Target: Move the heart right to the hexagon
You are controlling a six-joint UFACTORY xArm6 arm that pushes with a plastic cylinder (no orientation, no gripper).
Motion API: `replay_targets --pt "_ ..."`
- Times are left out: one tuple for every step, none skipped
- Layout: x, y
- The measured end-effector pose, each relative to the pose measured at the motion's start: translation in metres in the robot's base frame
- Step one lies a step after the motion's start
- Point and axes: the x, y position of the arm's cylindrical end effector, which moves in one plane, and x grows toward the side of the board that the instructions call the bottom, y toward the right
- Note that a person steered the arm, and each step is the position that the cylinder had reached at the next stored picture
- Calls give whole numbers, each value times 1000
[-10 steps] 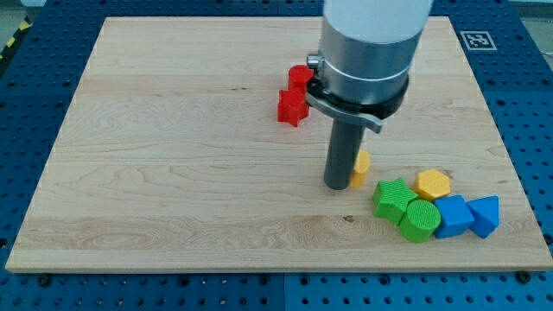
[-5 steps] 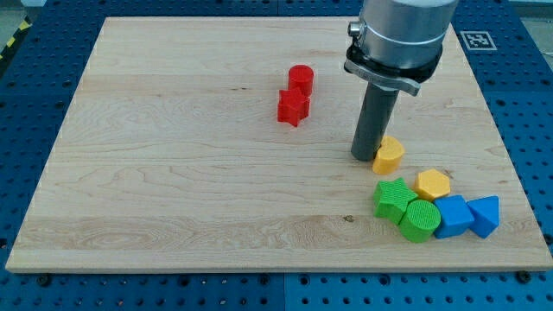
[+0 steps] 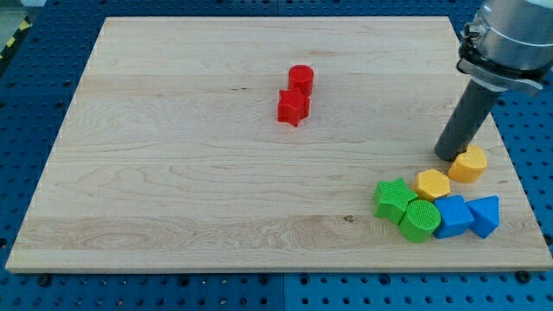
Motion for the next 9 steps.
replay_targets --pt "-12 3" --pt "-37 7" --pt "-38 20" --pt "-37 39" --pt "-25 41" --pt "6 36" --pt "31 29" --pt "31 29" --pt "-22 22"
